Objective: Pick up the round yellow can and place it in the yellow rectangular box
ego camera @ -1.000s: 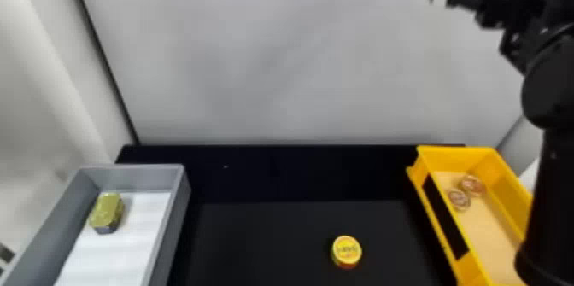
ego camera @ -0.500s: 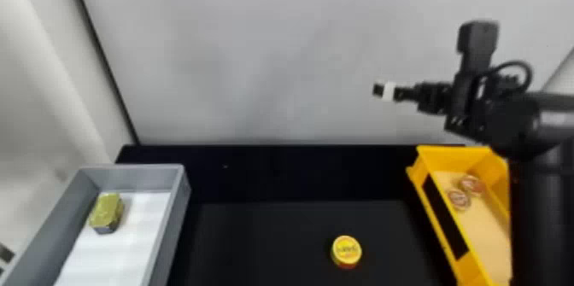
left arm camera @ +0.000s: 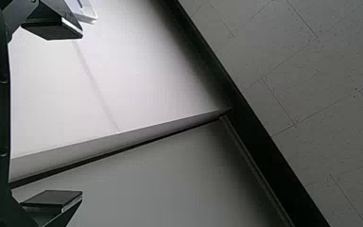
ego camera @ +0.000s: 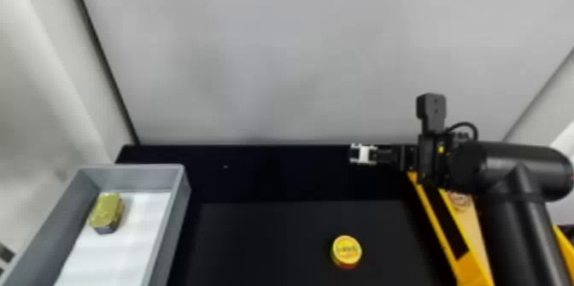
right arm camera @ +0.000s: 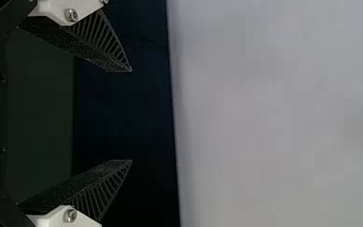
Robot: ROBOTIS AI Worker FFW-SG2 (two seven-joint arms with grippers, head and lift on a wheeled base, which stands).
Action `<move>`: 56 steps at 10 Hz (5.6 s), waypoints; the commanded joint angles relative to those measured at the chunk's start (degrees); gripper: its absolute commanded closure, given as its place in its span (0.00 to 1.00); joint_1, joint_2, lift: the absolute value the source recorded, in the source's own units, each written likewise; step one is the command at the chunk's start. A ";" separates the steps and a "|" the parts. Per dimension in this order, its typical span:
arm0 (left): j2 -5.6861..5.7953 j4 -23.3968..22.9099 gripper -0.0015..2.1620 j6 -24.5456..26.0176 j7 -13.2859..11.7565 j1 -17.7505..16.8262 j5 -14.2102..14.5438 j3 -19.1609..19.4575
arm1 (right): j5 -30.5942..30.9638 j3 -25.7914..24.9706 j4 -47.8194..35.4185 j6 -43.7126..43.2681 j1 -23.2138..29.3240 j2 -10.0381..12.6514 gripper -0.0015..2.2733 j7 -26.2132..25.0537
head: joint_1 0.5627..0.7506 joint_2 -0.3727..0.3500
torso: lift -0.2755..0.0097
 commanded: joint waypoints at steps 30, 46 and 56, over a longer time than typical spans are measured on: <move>-0.50 0.42 0.04 -0.99 -0.34 0.36 0.26 0.17 | 2.06 10.78 8.54 4.35 8.59 -0.94 0.29 4.53 | 0.70 0.41 | 0.96; -0.15 -0.11 0.04 0.24 -1.04 0.45 0.35 0.61 | 2.06 -19.11 -24.69 22.85 7.27 -6.83 0.29 -6.82 | 0.70 0.41 | 0.96; 0.12 -0.55 0.04 0.94 -1.57 1.06 0.26 1.14 | -5.77 -33.96 -9.66 6.63 11.58 -4.81 0.29 -12.00 | 0.70 0.41 | 0.96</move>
